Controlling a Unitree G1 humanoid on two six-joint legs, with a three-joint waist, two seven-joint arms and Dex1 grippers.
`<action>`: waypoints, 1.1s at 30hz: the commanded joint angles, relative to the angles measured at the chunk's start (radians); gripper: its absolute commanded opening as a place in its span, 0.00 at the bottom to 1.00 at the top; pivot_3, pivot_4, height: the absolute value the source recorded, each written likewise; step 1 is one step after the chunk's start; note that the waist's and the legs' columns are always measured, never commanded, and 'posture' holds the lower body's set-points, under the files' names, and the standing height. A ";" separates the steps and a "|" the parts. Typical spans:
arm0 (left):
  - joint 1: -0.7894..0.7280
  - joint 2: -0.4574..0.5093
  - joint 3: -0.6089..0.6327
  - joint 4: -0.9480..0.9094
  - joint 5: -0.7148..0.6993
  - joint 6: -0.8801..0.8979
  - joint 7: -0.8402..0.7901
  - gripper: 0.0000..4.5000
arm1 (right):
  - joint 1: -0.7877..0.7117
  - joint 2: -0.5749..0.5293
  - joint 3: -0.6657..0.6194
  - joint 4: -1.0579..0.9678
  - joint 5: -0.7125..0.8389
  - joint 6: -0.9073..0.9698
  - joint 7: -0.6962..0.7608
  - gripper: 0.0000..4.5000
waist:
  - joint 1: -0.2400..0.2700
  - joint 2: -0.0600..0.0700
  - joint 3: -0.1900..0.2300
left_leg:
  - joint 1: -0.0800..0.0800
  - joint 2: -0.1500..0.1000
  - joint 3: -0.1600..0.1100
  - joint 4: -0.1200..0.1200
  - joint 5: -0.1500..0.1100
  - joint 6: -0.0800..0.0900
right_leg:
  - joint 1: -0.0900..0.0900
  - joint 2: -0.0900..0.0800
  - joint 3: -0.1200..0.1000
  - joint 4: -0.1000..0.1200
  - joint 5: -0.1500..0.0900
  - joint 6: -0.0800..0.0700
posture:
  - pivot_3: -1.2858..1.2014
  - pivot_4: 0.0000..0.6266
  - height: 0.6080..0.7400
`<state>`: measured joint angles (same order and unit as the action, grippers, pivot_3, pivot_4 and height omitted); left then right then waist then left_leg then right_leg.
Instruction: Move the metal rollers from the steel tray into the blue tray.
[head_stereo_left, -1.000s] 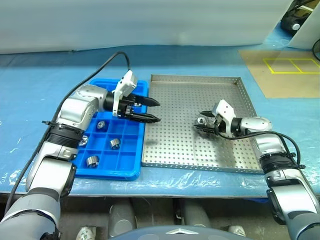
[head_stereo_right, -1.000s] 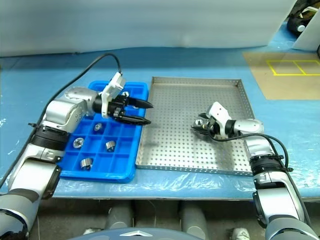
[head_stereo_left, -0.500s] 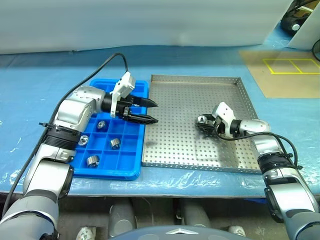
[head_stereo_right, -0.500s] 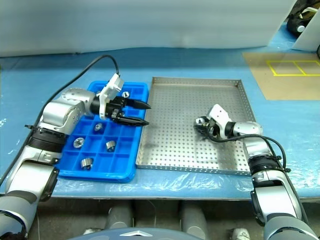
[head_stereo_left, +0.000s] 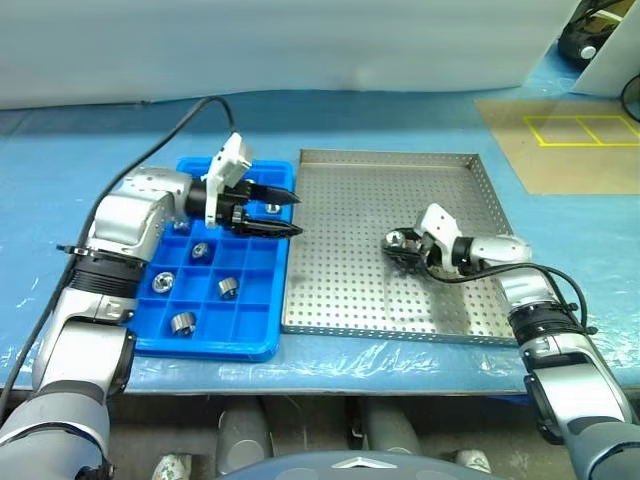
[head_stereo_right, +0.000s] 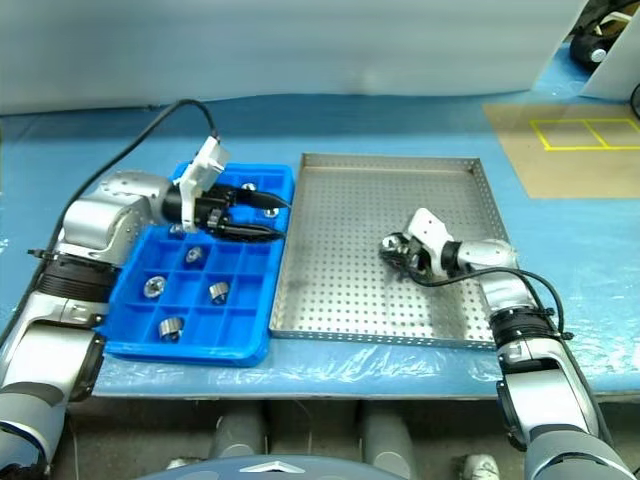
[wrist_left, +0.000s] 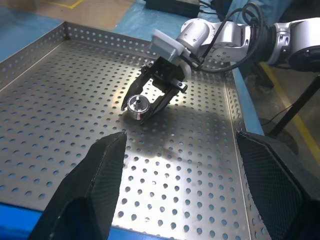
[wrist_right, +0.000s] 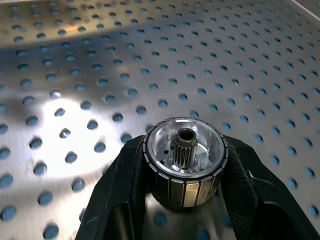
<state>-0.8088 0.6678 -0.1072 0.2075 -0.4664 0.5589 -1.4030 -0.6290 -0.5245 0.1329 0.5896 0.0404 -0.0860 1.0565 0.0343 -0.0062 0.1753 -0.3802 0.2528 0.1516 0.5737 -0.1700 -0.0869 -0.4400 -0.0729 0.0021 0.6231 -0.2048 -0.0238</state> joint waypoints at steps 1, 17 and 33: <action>0.022 0.071 0.066 -0.060 -0.020 0.010 -0.009 0.82 | -0.071 0.028 0.006 -0.098 0.028 0.009 0.025 0.38 | 0.002 0.000 0.000 | 0.000 0.000 0.000 -0.001 0.000 0.000 | 0.000 0.000 0.000 0.000 0.000 0.000 | 0.48 0.24 1.00; 0.327 0.246 0.295 -0.395 -0.165 0.200 0.153 0.82 | -0.199 0.374 0.197 -0.119 0.044 -0.004 0.173 0.38 | 0.044 0.001 0.000 | -0.002 0.002 -0.001 -0.008 0.001 -0.003 | -0.002 0.000 -0.006 -0.003 -0.001 -0.001 | 0.59 0.24 1.00; 0.455 0.290 0.388 -0.507 -0.248 0.242 0.258 0.82 | -0.300 0.412 0.178 0.270 -0.039 -0.212 0.110 0.38 | 0.072 0.001 0.001 | -0.002 0.003 -0.002 -0.008 0.003 -0.006 | -0.001 0.000 -0.007 -0.001 -0.001 -0.002 | 0.61 0.24 1.00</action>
<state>-0.3492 0.9430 0.2534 -0.2703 -0.6915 0.8059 -1.1501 -0.9124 -0.1094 0.3269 0.8266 0.0161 -0.2615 1.1909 0.1067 -0.0054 0.1759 -0.3823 0.2559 0.1494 0.5655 -0.1669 -0.0929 -0.4414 -0.0734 -0.0047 0.6221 -0.2061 -0.0257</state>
